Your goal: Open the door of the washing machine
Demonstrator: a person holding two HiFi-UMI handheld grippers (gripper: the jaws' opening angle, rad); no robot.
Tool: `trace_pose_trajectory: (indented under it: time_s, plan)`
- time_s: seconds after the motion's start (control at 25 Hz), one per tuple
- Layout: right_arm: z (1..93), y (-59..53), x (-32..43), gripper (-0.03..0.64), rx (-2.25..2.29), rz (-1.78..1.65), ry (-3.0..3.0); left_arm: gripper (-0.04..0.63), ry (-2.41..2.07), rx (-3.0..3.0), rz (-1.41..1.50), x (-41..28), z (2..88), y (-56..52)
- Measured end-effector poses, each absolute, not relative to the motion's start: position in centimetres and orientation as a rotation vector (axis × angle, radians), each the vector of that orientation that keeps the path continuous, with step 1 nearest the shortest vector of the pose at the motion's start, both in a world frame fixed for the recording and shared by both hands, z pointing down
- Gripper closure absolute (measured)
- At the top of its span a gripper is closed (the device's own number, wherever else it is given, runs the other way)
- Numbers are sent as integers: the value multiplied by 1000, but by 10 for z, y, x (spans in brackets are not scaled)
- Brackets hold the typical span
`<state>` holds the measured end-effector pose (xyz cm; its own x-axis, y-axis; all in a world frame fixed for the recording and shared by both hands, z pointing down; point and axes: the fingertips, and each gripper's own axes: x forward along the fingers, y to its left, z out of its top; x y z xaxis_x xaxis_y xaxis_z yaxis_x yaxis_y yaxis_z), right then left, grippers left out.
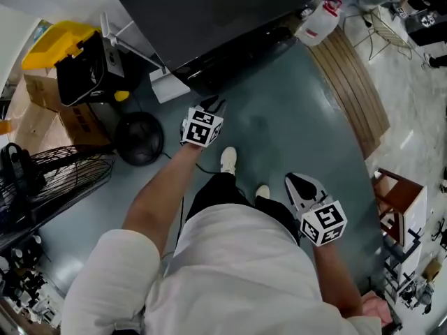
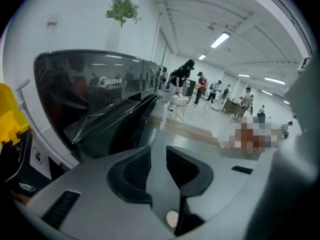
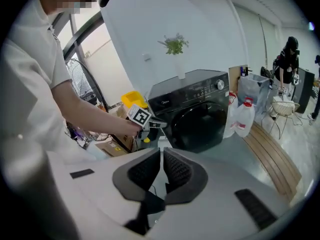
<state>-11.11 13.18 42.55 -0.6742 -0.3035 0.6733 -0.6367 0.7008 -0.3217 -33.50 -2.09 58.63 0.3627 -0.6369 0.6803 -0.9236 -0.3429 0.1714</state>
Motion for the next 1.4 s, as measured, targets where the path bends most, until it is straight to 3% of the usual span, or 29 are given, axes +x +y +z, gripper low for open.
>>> trace_pose_trajectory:
  time_s: [0.72,1.4]
  plan:
    - [455,107,-100,586,768,837,-2185,495,-1320,2039,916,-352,678,-93]
    - [464,111,-92,591,823,889,-2161,511,-1337,2024,974,-352,691,-100]
